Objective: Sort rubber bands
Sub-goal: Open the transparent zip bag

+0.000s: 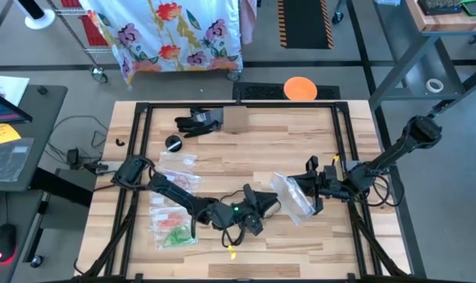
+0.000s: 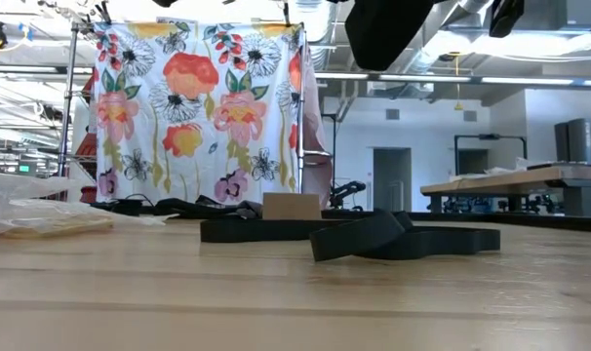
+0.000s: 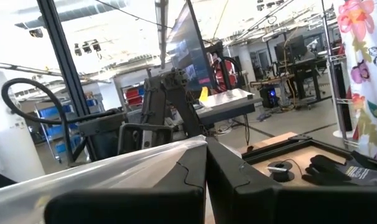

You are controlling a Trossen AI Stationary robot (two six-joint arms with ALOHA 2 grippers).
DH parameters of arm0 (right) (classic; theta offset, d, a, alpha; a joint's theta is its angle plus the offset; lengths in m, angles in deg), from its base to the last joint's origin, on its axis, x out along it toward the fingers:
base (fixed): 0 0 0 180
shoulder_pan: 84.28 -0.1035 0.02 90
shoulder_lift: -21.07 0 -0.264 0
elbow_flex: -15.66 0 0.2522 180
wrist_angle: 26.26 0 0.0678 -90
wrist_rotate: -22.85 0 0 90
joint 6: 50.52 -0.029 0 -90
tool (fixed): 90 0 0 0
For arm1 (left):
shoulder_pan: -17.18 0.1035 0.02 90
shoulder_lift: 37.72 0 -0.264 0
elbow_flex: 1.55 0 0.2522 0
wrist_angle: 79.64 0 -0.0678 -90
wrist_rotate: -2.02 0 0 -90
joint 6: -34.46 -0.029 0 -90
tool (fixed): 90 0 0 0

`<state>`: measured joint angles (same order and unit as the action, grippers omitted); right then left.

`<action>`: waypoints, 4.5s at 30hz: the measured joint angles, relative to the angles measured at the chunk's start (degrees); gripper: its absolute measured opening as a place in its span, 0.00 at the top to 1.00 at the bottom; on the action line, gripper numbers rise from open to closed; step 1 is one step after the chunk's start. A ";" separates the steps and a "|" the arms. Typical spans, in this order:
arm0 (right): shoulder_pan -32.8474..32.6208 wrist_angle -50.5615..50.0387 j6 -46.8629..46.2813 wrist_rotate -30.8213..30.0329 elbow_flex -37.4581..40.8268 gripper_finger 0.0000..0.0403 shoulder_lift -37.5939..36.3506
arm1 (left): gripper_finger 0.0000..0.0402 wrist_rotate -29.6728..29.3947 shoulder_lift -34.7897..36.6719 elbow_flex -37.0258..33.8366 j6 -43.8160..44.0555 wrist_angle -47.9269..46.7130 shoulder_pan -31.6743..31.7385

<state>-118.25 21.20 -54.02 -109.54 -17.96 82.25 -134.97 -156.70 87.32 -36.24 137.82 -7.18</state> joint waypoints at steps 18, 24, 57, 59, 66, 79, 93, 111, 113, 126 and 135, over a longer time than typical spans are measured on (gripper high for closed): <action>1.66 7.53 -0.13 -0.59 0.00 1.00 5.67 | 0.70 -6.22 0.00 0.04 -4.22 8.18 0.10; 1.66 6.81 -0.15 -0.61 -0.04 1.00 5.67 | 0.70 -7.62 0.00 0.04 -6.48 9.89 -0.66; 1.66 1.49 -1.05 -1.22 -0.07 1.00 5.64 | 0.70 -13.36 0.00 0.04 -14.44 16.79 -3.69; 1.66 1.31 -1.05 -1.22 -0.07 1.00 5.53 | 0.70 -13.39 0.00 0.04 -14.47 16.94 -3.80; 1.66 0.21 1.21 -1.22 -0.07 1.00 5.52 | 0.70 -13.68 0.00 0.04 -14.50 16.90 -3.85; 1.40 -1.72 10.83 -1.53 -0.07 1.00 5.52 | 0.70 -13.98 0.00 0.04 -14.80 18.21 -3.93; 0.28 -4.29 18.40 -6.98 -0.07 1.00 5.52 | 0.70 -14.68 0.00 0.04 -14.71 18.85 -3.93; -2.84 -6.53 24.59 -7.41 -0.07 1.00 5.52 | 0.70 -14.95 0.00 0.04 -14.12 19.01 -3.76; -2.84 -6.98 24.59 -7.43 -0.07 1.00 5.52 | 0.70 -15.00 0.00 0.04 -14.11 19.02 -3.76; -2.82 -7.67 24.90 -7.41 -0.07 1.00 5.52 | 0.74 -16.34 0.00 0.04 -11.78 19.05 -2.72; -2.82 -8.58 24.98 -7.26 -0.07 1.00 5.52 | 0.99 -15.58 0.00 0.02 -8.75 17.45 -2.51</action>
<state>-121.07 12.62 -29.04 -116.79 -18.02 87.76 -150.56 -156.70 87.34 -44.99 155.27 -9.69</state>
